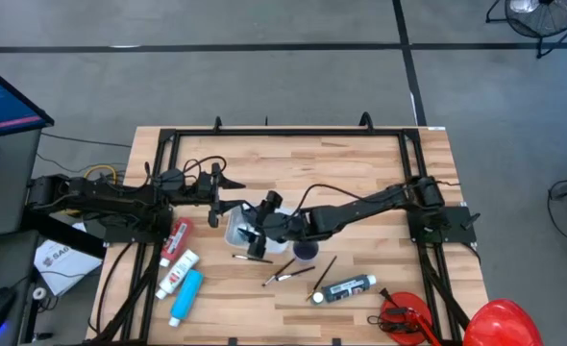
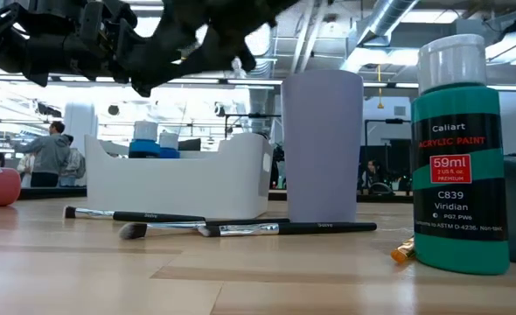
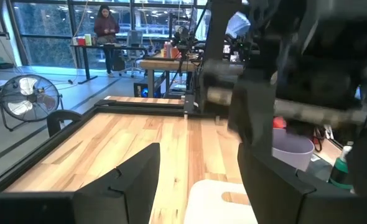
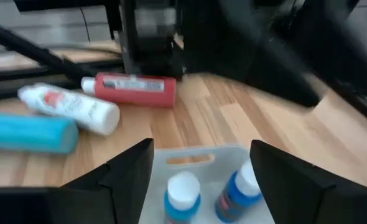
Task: Pick & Place Paint Supplies
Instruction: Put the silver paintbrush into the blue cup
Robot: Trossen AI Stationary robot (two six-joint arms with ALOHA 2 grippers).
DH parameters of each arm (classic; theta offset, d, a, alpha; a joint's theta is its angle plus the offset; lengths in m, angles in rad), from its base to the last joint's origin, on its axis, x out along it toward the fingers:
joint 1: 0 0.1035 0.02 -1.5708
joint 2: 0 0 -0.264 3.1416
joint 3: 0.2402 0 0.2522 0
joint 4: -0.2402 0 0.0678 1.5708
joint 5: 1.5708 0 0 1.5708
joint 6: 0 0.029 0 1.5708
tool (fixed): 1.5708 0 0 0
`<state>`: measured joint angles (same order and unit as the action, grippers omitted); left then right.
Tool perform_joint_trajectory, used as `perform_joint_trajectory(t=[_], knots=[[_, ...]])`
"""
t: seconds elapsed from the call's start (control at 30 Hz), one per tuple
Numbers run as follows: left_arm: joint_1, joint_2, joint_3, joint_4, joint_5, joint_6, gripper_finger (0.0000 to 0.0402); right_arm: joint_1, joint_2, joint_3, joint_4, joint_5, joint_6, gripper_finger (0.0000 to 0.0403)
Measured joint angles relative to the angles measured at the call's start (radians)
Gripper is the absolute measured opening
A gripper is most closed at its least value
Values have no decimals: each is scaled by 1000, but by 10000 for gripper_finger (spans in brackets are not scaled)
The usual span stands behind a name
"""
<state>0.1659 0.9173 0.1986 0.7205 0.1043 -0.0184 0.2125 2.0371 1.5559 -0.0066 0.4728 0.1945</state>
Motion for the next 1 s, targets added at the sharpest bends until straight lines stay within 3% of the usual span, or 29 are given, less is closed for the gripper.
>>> perform_joint_trajectory(t=[0.4, 0.63, 0.77, 0.83, 1.0], knots=[[0, 0, 0, -5, -2, 8, 208, 55, -257, 1, -385, -3, 1, 260], [0, 0, 0, -5, -2, 11, 208, 94, -402, 1, -633, -2, 313, 260], [0, 0, 0, -5, -3, 13, 208, 118, -449, 1, -778, 2, 350, 260], [0, 0, 0, -5, -3, 13, 208, 124, -461, 1, -803, 3, 372, 260], [0, 0, 0, -5, -3, 14, 208, 146, -466, -65, -664, 2, 159, 260]])
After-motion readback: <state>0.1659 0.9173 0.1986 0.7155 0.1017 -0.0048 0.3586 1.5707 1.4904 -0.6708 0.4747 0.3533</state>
